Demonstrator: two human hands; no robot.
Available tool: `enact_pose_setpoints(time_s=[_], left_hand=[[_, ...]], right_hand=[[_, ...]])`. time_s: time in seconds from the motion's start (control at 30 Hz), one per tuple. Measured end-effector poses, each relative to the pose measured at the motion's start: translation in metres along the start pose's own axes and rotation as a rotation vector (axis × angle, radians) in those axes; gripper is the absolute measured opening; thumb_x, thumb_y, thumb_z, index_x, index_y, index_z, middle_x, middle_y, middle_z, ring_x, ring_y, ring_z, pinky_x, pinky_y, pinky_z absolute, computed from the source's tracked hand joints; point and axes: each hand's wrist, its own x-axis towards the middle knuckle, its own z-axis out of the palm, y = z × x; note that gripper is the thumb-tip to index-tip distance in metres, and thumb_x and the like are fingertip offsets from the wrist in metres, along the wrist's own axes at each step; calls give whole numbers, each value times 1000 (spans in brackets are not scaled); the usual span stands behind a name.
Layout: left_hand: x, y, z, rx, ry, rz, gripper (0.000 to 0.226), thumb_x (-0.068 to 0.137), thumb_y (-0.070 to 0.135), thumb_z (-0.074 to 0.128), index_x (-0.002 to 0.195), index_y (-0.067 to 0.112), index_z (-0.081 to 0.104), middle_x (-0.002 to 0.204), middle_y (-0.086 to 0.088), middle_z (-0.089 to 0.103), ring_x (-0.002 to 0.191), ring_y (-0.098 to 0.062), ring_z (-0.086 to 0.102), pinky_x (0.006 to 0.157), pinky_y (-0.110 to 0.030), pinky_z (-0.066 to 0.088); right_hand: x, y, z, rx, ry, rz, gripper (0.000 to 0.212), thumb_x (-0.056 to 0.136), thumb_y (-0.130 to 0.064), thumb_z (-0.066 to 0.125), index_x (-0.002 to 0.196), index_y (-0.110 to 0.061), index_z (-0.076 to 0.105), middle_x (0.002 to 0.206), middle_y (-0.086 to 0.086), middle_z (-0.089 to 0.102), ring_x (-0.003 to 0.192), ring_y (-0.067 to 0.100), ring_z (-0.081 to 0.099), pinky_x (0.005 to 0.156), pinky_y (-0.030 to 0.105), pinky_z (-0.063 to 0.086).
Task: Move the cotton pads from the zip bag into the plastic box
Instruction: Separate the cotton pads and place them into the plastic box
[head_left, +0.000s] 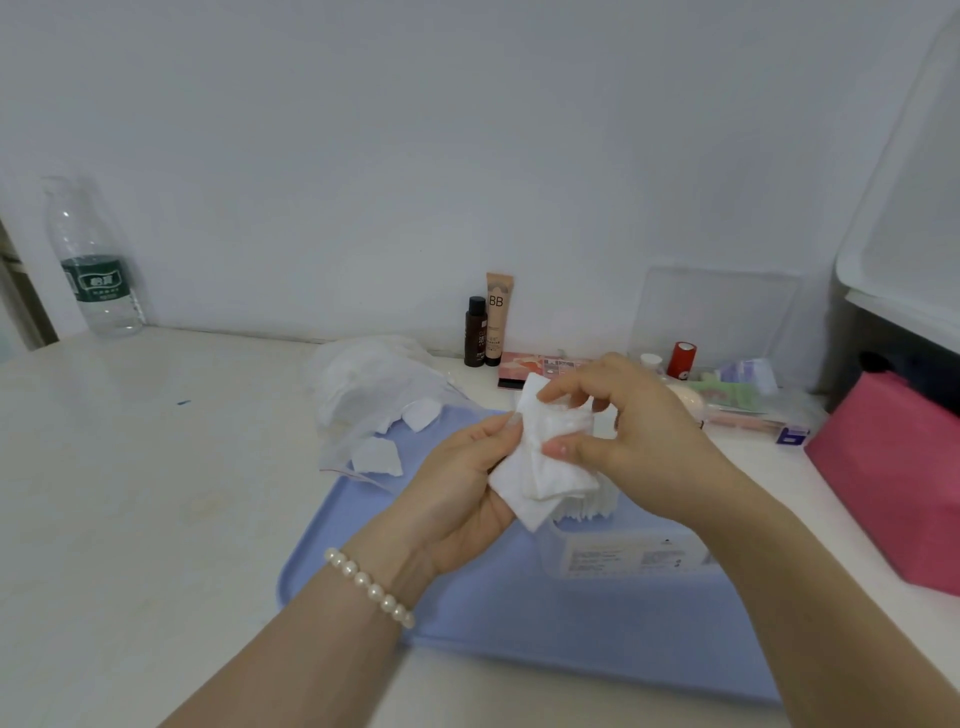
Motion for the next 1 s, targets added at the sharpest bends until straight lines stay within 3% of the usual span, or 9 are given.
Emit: enact_pose_setpoints(time_s=[0.13, 0.33, 0.57, 0.7, 0.77, 0.9, 1.0], left_hand=[[-1, 0, -1, 11, 3, -20, 35, 98, 12, 35, 122, -6, 54, 123, -22, 60, 103, -28, 62, 94, -38, 48], [-1, 1, -1, 11, 20, -17, 34, 98, 12, 36, 119, -6, 56, 119, -22, 62, 99, -27, 63, 92, -37, 49], [-1, 0, 0, 2, 14, -14, 36, 98, 12, 36, 124, -8, 52, 123, -23, 60, 109, -30, 59, 96, -38, 48], [1, 2, -1, -47, 29, 8, 40, 96, 12, 38, 126, -11, 48, 126, -26, 57, 111, -32, 58, 96, -38, 47], [0, 5, 0, -65, 30, 22, 39, 94, 13, 40, 124, -10, 50, 123, -25, 59, 107, -31, 60, 95, -37, 49], [-1, 8, 0, -138, 27, 22, 38, 99, 12, 34, 127, -10, 48, 124, -25, 58, 108, -30, 61, 92, -36, 52], [-2, 9, -1, -157, 38, 12, 38, 95, 10, 39, 125, -10, 49, 122, -23, 59, 106, -30, 60, 87, -34, 53]], right_hand=[[0, 1, -2, -71, -36, -28, 34, 74, -19, 76, 104, -31, 65, 100, -7, 48, 98, 6, 40, 77, -1, 26], [1, 3, 0, -57, -25, -35, 28, 72, -20, 78, 90, -34, 62, 96, -17, 44, 97, 6, 39, 76, -3, 24], [1, 4, 2, -77, -19, -96, 34, 72, -19, 77, 73, -39, 50, 97, -11, 47, 96, 6, 38, 77, -1, 24], [2, 8, 9, -96, 105, -208, 28, 68, -15, 80, 72, -29, 56, 93, -11, 53, 95, 12, 41, 82, 5, 26], [3, 8, 13, -99, 217, -287, 16, 65, -18, 78, 71, -19, 63, 86, -7, 59, 89, 16, 47, 79, 13, 32], [2, 7, 19, -179, 331, -390, 15, 64, -18, 74, 71, -10, 64, 79, 0, 64, 81, 20, 52, 75, 25, 36], [2, 6, 19, -178, 292, -361, 21, 64, -23, 74, 79, -13, 63, 92, -4, 61, 88, 12, 47, 78, 17, 34]])
